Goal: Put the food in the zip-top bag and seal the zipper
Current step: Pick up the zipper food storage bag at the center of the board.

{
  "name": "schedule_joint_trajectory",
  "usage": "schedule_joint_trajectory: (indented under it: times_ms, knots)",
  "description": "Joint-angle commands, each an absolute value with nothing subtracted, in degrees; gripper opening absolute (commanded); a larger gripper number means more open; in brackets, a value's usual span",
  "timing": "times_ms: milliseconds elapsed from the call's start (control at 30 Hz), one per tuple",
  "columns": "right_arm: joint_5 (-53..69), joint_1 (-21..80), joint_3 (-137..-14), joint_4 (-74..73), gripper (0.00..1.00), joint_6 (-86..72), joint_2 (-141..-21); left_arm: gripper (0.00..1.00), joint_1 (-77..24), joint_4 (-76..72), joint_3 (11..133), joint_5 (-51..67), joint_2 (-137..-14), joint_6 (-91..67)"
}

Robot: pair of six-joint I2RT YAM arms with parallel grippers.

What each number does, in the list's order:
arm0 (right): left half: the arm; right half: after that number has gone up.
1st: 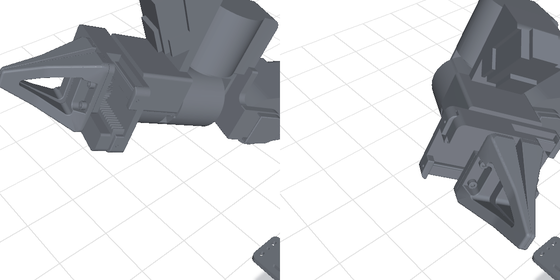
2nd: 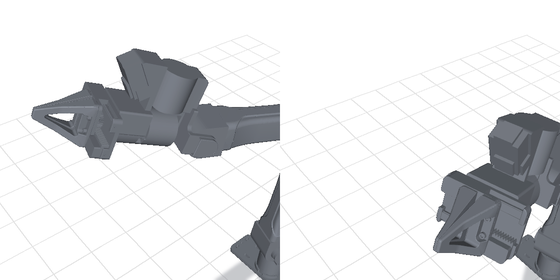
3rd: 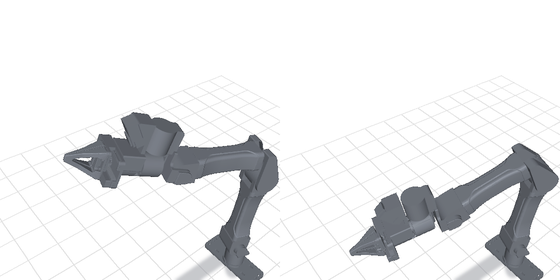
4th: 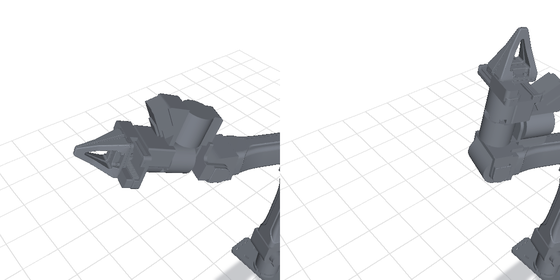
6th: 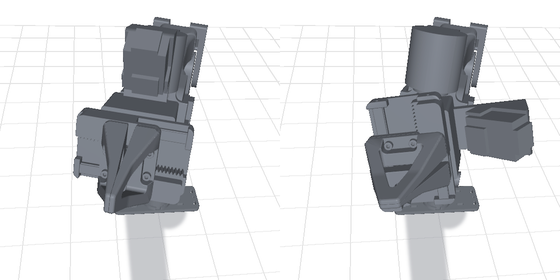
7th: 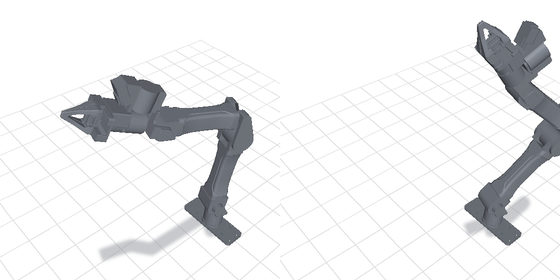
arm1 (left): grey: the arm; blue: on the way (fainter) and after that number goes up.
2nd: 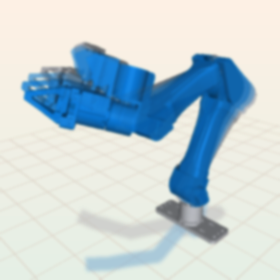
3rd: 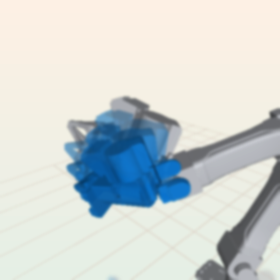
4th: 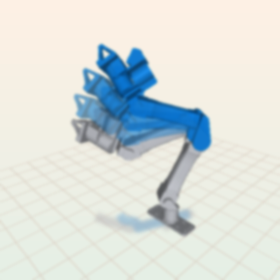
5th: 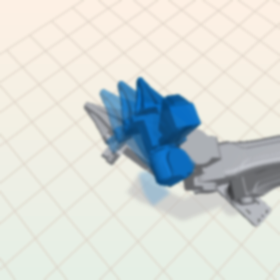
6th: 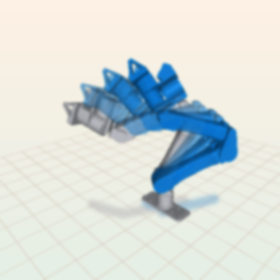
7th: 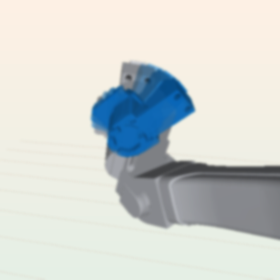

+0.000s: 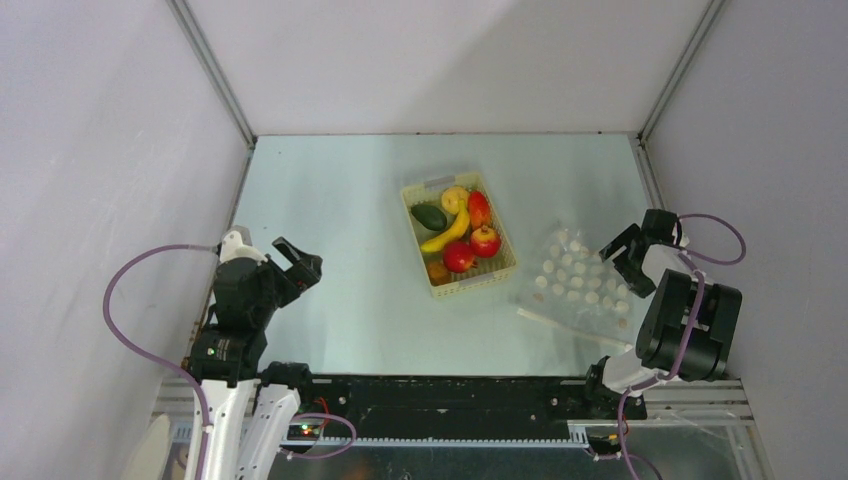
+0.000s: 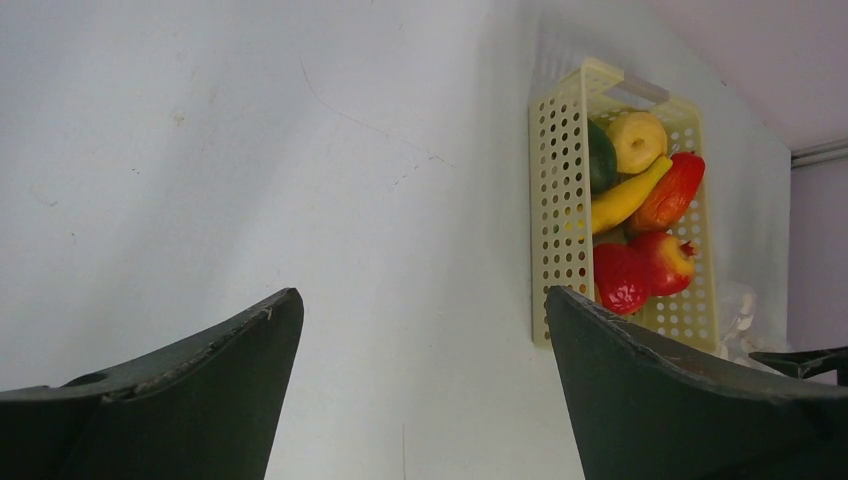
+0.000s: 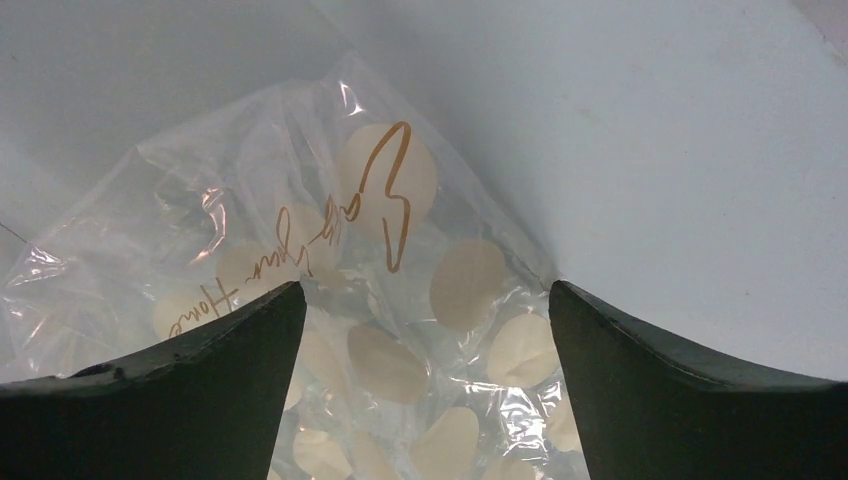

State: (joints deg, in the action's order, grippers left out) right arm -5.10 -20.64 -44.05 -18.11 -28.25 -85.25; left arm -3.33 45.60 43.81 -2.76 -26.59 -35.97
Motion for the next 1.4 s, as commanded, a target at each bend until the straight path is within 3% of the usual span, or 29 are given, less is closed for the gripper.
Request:
schedule_joint_trajectory:
  times_ms: [0, 67, 200, 300, 567, 800, 1067, 1267, 1367]
  knots:
    - [-6.2, -19.0, -43.3, -16.7, 0.94, -28.2, -86.8, 0.98, -2.7, 45.3, 43.1, -2.8, -26.4, -35.0]
    - [-5.6, -18.7, -43.3, -17.0, 0.89, -28.2, -86.9, 0.98, -2.7, 45.2, 43.1, -2.7, -26.2, -35.1]
    - [-3.9, -17.8, -42.9, -16.7, 0.71, -27.0, -87.5, 0.98, -2.6, 45.2, 42.9, -3.1, -26.2, -35.2]
    - [-3.3, -17.1, -42.8, -16.4, 0.47, -26.3, -87.9, 0.98, -2.5, 45.5, 43.1, -3.1, -26.6, -35.2]
    - [-4.7, -14.4, -42.9, -17.1, 0.01, -26.6, -82.9, 0.98, -2.2, 45.5, 43.1, -2.6, -26.3, -35.1]
    - [-5.2, -9.1, -45.3, -25.5, 0.00, -26.0, -66.9, 0.98, -2.0, 44.2, 42.3, -0.6, -25.7, -34.7]
    - [2.6, -0.6, -50.0, -32.1, 0.00, -26.3, -47.2, 0.98, -2.1, 38.2, 39.6, 13.9, -25.0, -35.1]
    - [3.0, 11.6, -53.4, -33.4, 0.00, -32.2, -44.8, 0.98, -4.9, 31.2, 38.9, 23.0, -23.5, -37.2]
    - [-6.1, 21.6, -56.0, -34.7, 0.00, -35.8, -47.6, 0.98, -10.0, 27.1, 38.3, 21.1, -22.2, -39.7]
